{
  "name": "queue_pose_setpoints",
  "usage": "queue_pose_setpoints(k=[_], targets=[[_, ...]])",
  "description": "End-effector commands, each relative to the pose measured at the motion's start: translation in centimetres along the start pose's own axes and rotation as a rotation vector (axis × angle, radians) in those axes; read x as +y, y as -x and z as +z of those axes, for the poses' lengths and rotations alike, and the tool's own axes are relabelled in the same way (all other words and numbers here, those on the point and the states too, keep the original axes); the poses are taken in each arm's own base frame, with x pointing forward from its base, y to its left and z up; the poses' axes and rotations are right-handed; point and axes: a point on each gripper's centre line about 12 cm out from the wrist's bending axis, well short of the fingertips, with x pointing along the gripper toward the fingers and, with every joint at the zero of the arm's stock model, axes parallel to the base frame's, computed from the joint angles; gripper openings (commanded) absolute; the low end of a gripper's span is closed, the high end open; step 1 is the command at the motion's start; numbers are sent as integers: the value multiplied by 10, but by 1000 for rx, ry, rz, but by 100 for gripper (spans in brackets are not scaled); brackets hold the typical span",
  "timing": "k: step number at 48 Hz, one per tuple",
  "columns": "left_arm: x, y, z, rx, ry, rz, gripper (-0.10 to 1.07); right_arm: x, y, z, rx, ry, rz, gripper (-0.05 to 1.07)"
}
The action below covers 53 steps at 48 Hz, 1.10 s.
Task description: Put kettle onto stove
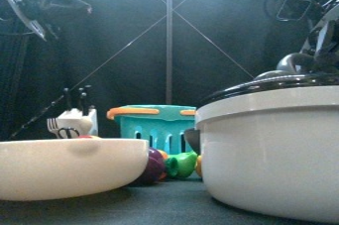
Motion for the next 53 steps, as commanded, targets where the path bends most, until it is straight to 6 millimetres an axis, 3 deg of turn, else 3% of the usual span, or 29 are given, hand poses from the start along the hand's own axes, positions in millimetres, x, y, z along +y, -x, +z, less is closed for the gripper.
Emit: queue_pose_setpoints(k=[1,13,33,41,53], targets=[[-1,-4,13,-38,-4,-2,-2,4,3,5,-16,10,13,78],[-1,-4,13,-40,-5,-3,-2,8,7,17,-57,16,24,79],[-1,-5,15,-44,-6,-3,-2,24,20,33,-114,65,77,92],[-1,-5,16,-47,-6,-3,-2,23,30,46,-190,121,53,92],[-1,-6,17,-51,-7,0,-2,14,29,54,-319,158,12,91]])
